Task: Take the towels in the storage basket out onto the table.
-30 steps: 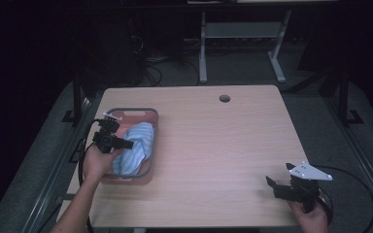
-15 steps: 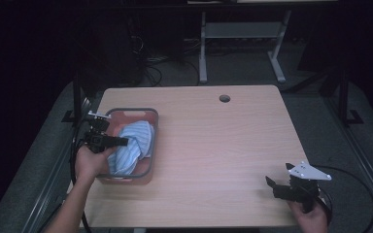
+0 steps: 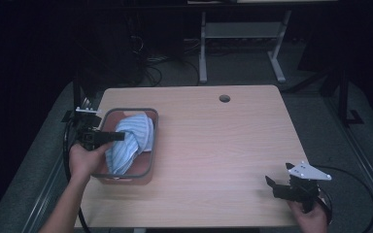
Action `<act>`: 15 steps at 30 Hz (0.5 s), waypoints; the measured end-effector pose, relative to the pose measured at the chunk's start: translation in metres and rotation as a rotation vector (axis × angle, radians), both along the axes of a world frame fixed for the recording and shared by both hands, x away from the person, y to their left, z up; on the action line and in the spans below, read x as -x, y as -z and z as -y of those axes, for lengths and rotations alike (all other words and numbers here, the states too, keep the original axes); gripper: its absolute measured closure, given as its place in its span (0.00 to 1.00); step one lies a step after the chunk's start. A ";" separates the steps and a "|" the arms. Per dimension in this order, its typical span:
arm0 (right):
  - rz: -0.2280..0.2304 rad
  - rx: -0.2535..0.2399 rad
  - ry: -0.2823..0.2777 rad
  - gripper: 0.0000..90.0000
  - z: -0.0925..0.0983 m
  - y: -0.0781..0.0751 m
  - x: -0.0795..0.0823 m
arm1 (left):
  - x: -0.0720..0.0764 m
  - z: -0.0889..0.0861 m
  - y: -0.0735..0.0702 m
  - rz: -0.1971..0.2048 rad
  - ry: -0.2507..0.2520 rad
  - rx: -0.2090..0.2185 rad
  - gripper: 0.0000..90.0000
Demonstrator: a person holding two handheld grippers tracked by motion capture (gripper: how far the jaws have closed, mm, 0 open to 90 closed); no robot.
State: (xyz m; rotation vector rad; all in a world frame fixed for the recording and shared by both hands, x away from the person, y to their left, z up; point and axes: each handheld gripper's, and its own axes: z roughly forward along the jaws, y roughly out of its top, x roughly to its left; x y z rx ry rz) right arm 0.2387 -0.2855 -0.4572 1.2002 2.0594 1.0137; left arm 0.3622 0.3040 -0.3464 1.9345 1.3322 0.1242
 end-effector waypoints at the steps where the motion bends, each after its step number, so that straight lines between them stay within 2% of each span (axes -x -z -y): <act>1: 0.000 -0.001 0.001 0.15 0.000 0.000 0.000 | 0.000 0.000 -0.001 0.001 0.001 0.002 0.87; 15: 0.001 -0.004 0.000 0.15 -0.001 -0.001 0.000 | 0.003 -0.007 -0.022 0.027 0.000 0.016 0.87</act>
